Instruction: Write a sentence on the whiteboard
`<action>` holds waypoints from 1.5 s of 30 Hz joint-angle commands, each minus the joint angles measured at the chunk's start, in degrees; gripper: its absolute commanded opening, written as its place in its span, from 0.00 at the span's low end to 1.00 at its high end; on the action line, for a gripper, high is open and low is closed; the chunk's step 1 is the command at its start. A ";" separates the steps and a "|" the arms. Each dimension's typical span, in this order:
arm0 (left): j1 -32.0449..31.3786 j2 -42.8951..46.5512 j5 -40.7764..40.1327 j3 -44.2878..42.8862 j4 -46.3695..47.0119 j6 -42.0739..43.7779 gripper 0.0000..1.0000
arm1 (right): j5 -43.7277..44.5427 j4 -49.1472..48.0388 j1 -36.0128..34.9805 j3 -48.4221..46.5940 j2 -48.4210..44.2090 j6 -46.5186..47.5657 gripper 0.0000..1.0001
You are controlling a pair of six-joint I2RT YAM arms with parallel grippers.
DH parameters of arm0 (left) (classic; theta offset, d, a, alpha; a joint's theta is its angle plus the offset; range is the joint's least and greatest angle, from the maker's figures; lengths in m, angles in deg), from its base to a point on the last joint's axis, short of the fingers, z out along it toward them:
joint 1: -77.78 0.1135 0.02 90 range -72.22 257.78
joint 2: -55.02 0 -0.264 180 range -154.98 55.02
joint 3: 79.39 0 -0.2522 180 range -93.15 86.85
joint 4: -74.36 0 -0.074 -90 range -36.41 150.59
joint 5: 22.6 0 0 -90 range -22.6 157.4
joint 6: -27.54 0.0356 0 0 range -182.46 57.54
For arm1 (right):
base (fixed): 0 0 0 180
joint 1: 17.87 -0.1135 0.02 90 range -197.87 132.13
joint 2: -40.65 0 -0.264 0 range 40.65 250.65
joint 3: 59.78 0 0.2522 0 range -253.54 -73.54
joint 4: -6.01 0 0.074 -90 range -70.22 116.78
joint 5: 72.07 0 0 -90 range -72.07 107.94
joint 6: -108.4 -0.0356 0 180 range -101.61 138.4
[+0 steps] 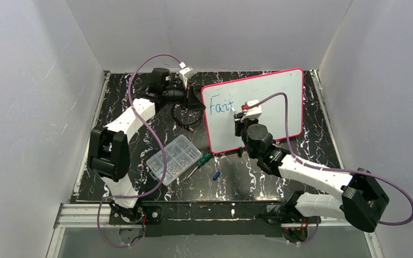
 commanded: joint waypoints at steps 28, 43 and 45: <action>-0.88 2.95 3.42 -0.50 -2.79 1.39 0.00 | 2.04 -3.51 2.60 -9.15 2.91 8.88 0.01; -0.88 3.26 3.42 -0.48 -2.80 1.39 0.00 | 1.35 2.09 2.62 -1.68 -1.13 0.89 0.01; -0.91 3.24 3.42 -0.52 -2.76 1.40 0.00 | 1.11 2.99 2.62 -0.70 -1.66 -0.30 0.01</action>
